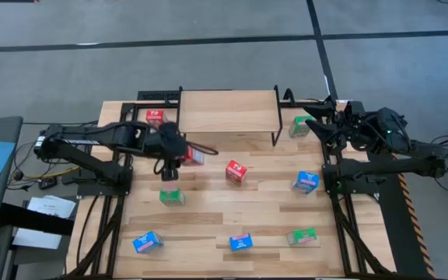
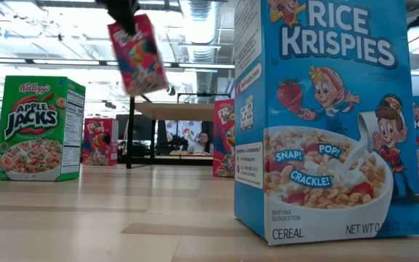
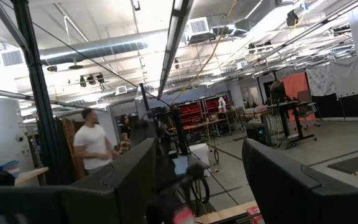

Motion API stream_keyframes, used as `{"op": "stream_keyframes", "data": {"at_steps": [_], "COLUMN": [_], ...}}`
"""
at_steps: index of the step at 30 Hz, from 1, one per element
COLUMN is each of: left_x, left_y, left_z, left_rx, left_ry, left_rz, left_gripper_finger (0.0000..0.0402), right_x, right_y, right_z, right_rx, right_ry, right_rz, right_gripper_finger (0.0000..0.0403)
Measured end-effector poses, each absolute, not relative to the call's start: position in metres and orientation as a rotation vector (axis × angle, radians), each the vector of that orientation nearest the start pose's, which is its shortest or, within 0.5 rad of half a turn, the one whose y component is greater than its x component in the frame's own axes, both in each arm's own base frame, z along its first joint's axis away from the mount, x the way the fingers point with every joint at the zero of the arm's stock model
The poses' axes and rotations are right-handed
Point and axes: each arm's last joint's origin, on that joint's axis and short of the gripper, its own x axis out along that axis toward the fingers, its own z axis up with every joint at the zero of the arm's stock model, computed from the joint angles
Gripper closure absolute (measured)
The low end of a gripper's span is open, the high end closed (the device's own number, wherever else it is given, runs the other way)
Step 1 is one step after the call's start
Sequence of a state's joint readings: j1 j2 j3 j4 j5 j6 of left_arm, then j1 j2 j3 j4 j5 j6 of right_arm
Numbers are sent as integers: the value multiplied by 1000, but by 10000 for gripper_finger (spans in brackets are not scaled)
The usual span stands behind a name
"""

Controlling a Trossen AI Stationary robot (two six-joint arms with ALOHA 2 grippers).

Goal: Stack cereal on shelf
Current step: Put the middle left red cereal box on the shelf

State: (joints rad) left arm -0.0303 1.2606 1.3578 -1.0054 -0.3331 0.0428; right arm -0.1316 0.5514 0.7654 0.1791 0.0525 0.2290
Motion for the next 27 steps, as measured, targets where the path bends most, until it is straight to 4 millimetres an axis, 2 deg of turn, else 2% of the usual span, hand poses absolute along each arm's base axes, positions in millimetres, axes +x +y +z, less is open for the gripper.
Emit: {"op": "stream_keyframes", "data": {"at_steps": [7, 13, 23, 27], "left_x": [231, 229, 227, 229], "left_y": [24, 50, 96, 110], "left_z": [400, 422, 428, 427], "left_rx": [359, 455, 513, 493], "left_ry": [826, 758, 749, 734], "left_rz": [415, 520, 653, 643], "left_gripper_finger": [230, 230, 230, 230], "right_x": [110, 111, 112, 116], "right_y": [-16, -16, -16, -17], "right_z": [389, 386, 385, 383], "right_rx": [210, 212, 212, 212], "right_ry": [-409, -374, -361, -337], "right_rz": [-136, -140, -142, -146], "right_gripper_finger": [137, 137, 137, 137]}}
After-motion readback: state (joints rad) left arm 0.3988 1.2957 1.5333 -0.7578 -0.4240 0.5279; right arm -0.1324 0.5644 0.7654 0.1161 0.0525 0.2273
